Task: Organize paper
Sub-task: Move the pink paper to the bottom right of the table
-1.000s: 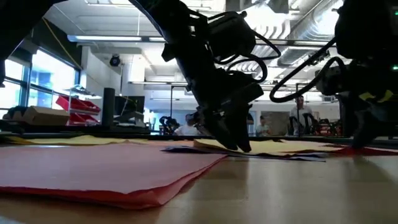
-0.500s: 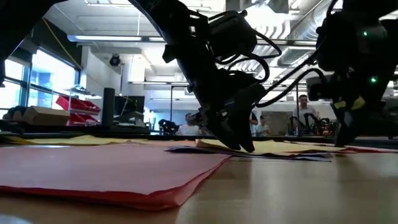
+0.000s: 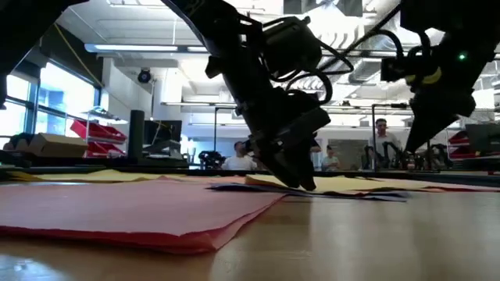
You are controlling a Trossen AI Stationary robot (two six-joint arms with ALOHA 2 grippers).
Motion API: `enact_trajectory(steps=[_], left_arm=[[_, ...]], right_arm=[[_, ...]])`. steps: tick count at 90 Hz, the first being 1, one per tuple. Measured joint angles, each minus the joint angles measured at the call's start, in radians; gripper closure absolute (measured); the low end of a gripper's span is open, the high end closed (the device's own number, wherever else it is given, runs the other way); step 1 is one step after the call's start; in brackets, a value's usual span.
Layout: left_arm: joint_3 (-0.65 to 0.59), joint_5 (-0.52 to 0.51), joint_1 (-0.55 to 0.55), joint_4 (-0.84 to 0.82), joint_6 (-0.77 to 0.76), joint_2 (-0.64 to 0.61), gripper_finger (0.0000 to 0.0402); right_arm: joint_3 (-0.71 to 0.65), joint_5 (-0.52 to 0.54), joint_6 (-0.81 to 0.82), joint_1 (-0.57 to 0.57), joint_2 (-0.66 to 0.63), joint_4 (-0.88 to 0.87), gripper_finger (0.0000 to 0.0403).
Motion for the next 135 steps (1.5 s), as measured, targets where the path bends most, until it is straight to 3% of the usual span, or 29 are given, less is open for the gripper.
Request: enact_trajectory(steps=[13, 23, 38, 52, 69, 97, 114, 135], left_arm=[[0.0, 0.004, 0.003, -0.002, 0.003, 0.0, 0.0223], [0.0, 0.006, 0.003, -0.001, 0.002, 0.0, 0.0223], [0.0, 0.004, 0.0, 0.011, 0.002, -0.001, 0.0223], [-0.001, 0.007, 0.0, 0.017, 0.002, -0.002, 0.0222], [-0.001, 0.008, 0.001, 0.035, 0.002, -0.001, 0.0222], [-0.001, 0.009, 0.001, 0.044, -0.005, 0.0, 0.0223], [-0.001, 0.008, 0.001, 0.044, -0.005, 0.0, 0.0223], [-0.001, 0.002, 0.001, 0.044, -0.014, 0.0, 0.0222]], right_arm=[[-0.095, -0.002, -0.089, -0.014, -0.076, 0.133, 0.0362], [-0.151, 0.046, -0.212, -0.013, -0.081, 0.2, 0.0308], [-0.219, 0.016, -0.347, -0.028, -0.057, 0.328, 0.0232], [-0.237, 0.046, -0.365, -0.053, -0.003, 0.35, 0.0206], [-0.232, 0.108, -0.418, -0.066, 0.069, 0.401, 0.0204], [-0.229, 0.159, -0.355, -0.078, 0.148, 0.392, 0.0223], [-0.228, 0.142, -0.324, -0.078, 0.152, 0.391, 0.0266], [-0.2, 0.124, -0.298, -0.078, 0.156, 0.309, 0.0354]])
